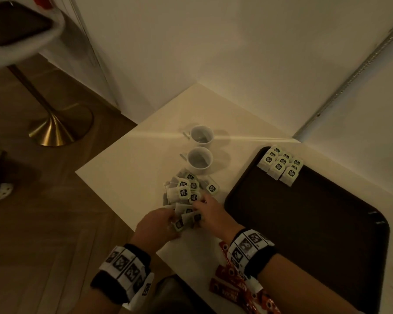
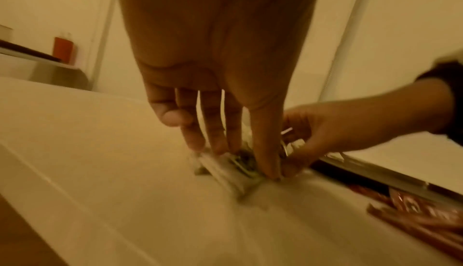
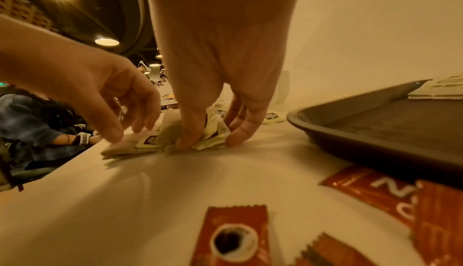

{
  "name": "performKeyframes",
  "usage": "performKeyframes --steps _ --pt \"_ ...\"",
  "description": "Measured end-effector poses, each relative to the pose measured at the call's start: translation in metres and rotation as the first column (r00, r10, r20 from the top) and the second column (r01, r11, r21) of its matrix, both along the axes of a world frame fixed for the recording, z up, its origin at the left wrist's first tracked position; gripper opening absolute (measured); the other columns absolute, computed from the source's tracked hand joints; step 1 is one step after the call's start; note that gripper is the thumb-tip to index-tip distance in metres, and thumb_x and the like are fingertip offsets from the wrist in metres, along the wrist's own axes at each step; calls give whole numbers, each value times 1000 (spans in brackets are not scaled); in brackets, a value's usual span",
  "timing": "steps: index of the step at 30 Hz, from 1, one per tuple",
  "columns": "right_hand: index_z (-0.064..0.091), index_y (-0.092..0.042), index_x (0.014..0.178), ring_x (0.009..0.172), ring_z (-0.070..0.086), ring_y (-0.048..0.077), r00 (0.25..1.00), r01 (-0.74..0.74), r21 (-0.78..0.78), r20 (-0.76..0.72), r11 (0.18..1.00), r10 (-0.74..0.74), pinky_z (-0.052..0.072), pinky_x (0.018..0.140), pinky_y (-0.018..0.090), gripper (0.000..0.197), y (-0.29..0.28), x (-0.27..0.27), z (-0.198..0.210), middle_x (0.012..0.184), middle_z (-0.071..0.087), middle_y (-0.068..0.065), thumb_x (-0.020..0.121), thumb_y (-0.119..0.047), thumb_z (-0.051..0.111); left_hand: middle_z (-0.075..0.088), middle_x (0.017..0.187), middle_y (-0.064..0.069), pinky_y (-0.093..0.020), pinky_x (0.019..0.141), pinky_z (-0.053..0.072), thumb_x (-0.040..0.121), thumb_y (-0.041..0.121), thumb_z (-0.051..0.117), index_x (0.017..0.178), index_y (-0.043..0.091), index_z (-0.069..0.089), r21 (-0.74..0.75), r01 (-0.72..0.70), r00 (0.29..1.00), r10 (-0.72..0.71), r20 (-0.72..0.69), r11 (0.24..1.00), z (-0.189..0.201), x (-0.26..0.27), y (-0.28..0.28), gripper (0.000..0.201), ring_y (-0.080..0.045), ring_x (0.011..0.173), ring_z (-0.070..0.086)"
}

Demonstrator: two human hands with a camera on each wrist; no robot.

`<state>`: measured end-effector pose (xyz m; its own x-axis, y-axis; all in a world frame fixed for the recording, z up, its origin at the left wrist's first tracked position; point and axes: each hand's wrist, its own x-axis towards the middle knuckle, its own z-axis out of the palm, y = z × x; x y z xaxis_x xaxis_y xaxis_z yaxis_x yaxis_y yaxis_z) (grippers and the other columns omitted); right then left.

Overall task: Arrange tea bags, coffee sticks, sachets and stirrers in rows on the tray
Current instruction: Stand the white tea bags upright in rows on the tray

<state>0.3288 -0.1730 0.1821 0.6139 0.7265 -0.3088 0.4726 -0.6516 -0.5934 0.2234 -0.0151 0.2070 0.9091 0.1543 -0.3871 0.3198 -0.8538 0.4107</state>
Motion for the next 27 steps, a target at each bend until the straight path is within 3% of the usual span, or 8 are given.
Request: performKeyframes --steps 3,7,12,15,18,21,24,27 --pt "57 -14 114 112 45 24 999 -8 -30 33 1000 9 41 98 34 32 -2 -1 -3 118 43 9 83 -13 65 52 125 0 -30 87 45 81 37 70 127 23 48 124 20 997 -11 -74 992 -12 4 -9 53 -20 113 51" --pt "58 -13 99 106 43 22 1000 -12 -44 23 999 13 42 91 37 21 -5 2 1 110 49 6 81 -21 67 55 122 -2 -31 84 45 80 31 72 121 19 45 86 -83 993 90 -77 993 -21 6 -11 51 -21 110 51" --pt "64 -9 88 87 52 16 994 90 102 -75 991 -82 41 75 25 17 -6 4 6 89 56 2 79 -21 71 46 131 -2 -32 95 44 82 30 70 137 21 39 81 -113 992 117 -42 990 -24 5 -10 64 -21 119 44" --pt "64 -10 85 78 57 10 970 200 200 -182 959 -164 43 68 11 15 -8 10 14 84 62 0 77 -16 75 56 121 -2 -32 87 46 82 31 69 116 23 47 128 -97 991 108 -82 987 -21 8 -8 41 -22 110 52" --pt "62 -15 82 68 56 -1 948 268 263 -245 927 -204 45 65 10 15 -12 19 27 77 61 -4 76 -13 76 61 110 -3 -31 80 45 85 31 64 99 20 47 121 -76 992 87 -93 990 -17 8 -8 24 -22 100 58" --pt "63 -12 82 67 58 6 929 318 299 -286 900 -234 51 67 23 16 -17 32 40 79 65 4 75 -13 77 60 107 -3 -30 81 43 87 29 62 108 18 57 57 -82 994 86 -69 995 -13 9 -6 25 -22 99 56" --pt "61 -12 84 81 64 23 923 316 282 -314 906 -224 54 74 31 17 -22 39 44 91 67 10 76 -14 76 58 92 -1 -32 74 44 82 25 69 96 19 51 -19 -135 990 134 -42 991 -7 8 0 24 -21 84 55" --pt "59 -13 87 81 64 19 872 363 271 -435 891 -223 58 68 32 14 -23 36 41 90 64 7 81 -10 71 61 81 1 -31 67 48 78 20 75 98 23 53 -200 -244 966 257 42 949 0 8 7 30 -17 73 58"
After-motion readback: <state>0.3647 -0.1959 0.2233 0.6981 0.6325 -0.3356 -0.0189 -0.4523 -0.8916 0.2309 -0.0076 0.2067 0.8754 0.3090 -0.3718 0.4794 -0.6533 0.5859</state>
